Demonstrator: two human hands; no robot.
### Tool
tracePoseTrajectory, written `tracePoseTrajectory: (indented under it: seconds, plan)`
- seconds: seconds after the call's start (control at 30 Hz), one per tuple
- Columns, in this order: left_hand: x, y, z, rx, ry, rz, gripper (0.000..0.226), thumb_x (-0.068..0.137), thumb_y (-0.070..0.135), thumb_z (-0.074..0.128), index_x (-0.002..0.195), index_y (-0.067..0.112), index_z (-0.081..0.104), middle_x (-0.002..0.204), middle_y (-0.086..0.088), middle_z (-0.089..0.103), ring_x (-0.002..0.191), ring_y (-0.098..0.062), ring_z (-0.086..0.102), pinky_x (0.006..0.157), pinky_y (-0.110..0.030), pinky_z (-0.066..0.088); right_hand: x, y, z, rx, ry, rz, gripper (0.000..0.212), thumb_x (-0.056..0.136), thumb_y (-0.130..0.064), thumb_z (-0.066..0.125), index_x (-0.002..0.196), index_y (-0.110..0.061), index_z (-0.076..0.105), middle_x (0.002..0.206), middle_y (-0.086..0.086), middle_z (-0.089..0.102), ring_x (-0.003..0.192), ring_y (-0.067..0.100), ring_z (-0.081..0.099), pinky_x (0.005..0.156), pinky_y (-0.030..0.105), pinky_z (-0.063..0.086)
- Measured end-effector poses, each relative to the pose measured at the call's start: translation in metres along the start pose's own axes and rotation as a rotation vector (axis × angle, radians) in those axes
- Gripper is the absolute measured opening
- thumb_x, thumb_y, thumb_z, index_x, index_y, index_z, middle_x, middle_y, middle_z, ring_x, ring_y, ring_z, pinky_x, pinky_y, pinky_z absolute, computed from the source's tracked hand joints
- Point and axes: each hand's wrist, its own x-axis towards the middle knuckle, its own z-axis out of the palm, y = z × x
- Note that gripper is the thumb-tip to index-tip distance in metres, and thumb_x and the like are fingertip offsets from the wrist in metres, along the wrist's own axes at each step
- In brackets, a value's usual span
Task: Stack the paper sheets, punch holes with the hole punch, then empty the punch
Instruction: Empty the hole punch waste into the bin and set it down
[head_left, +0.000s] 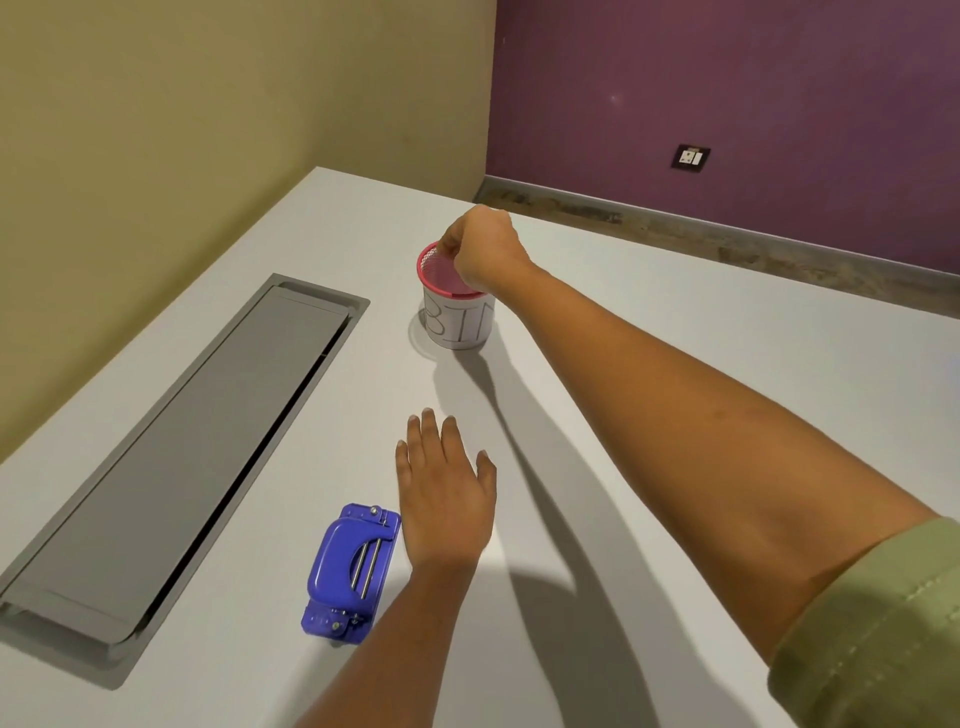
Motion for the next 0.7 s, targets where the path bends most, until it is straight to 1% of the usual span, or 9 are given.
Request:
tracePoseTrajectory:
  seconds: [0.07,0.1,0.17,0.23,0.3,0.4,0.57,0.63,0.7]
  plan:
    - [0.0,0.0,0.001,0.015,-0.003,0.0,0.052,0.094,0.033,0.035,0.139,0.007,0.035,0.151,-0.015,0.03,0.143,-0.029,0.02,0.117,-0.04,0.014,0.002,0.001,0.003,0.002,0.08,-0.011,0.024,0.086,0.001,0.056,0.104,-0.005,0.071,0.116,0.016,0.064,0.107,0.03,0.059,0.088,0.033,0.051]
    - [0.0,0.0,0.001,0.02,-0.004,0.001,0.052,0.094,0.034,0.034,0.139,0.007,0.035,0.151,-0.015,0.03,0.143,-0.029,0.02,0.117,-0.04,0.013,0.003,0.002,0.005,-0.006,0.09,-0.011,0.023,0.085,-0.001,0.058,0.104,-0.005,0.071,0.115,0.015,0.065,0.107,0.029,0.059,0.088,0.033,0.051]
    - [0.0,0.0,0.0,0.018,-0.004,0.004,0.052,0.094,0.034,0.034,0.139,0.007,0.035,0.151,-0.015,0.03,0.143,-0.029,0.021,0.117,-0.041,0.014,0.003,0.001,0.009,-0.051,0.058,-0.006,0.027,0.086,-0.005,0.059,0.112,-0.005,0.066,0.12,0.016,0.061,0.11,0.03,0.057,0.089,0.035,0.05]
    - [0.0,0.0,0.0,0.019,0.002,0.003,0.051,0.094,0.033,0.036,0.138,0.006,0.037,0.15,-0.016,0.032,0.142,-0.029,0.022,0.117,-0.041,0.016,0.002,0.002,0.012,-0.103,0.015,-0.008,0.033,0.086,-0.003,0.058,0.118,-0.004,0.062,0.124,0.018,0.057,0.111,0.033,0.056,0.088,0.036,0.049]
    - [0.0,0.0,0.0,0.017,0.01,0.005,0.05,0.094,0.032,0.037,0.137,0.006,0.038,0.149,-0.017,0.033,0.142,-0.03,0.024,0.116,-0.042,0.018,0.001,0.003,0.012,-0.127,0.038,-0.027,0.031,0.085,-0.002,0.058,0.116,-0.003,0.062,0.121,0.018,0.058,0.108,0.033,0.057,0.088,0.035,0.049]
    - [-0.001,0.0,0.0,0.019,0.004,0.004,0.051,0.094,0.033,0.037,0.137,0.006,0.038,0.149,-0.017,0.033,0.142,-0.03,0.024,0.116,-0.042,0.017,0.0,0.007,0.01,-0.101,0.125,-0.028,0.025,0.085,-0.006,0.06,0.108,-0.003,0.067,0.114,0.017,0.064,0.104,0.03,0.06,0.087,0.033,0.051]
    - [0.0,0.0,0.0,0.019,0.016,0.007,0.05,0.093,0.032,0.039,0.135,0.005,0.04,0.148,-0.018,0.035,0.141,-0.031,0.026,0.116,-0.043,0.02,-0.003,0.006,0.009,-0.079,0.1,-0.027,0.027,0.086,-0.007,0.059,0.112,-0.004,0.067,0.115,0.016,0.064,0.105,0.029,0.06,0.087,0.033,0.05]
    - [0.0,0.0,0.0,0.025,0.011,0.009,0.05,0.094,0.033,0.038,0.136,0.006,0.039,0.149,-0.017,0.034,0.141,-0.031,0.025,0.116,-0.043,0.019,-0.004,0.007,0.008,-0.038,0.139,-0.021,0.024,0.086,-0.01,0.061,0.108,-0.005,0.068,0.113,0.014,0.066,0.103,0.027,0.061,0.087,0.032,0.051]
    - [0.0,0.0,0.0,0.017,0.014,0.011,0.05,0.094,0.033,0.037,0.136,0.006,0.039,0.149,-0.017,0.034,0.141,-0.03,0.025,0.116,-0.043,0.018,-0.005,0.006,0.008,-0.018,0.16,-0.023,0.021,0.086,-0.01,0.061,0.105,-0.005,0.068,0.111,0.014,0.066,0.103,0.027,0.061,0.085,0.031,0.051]
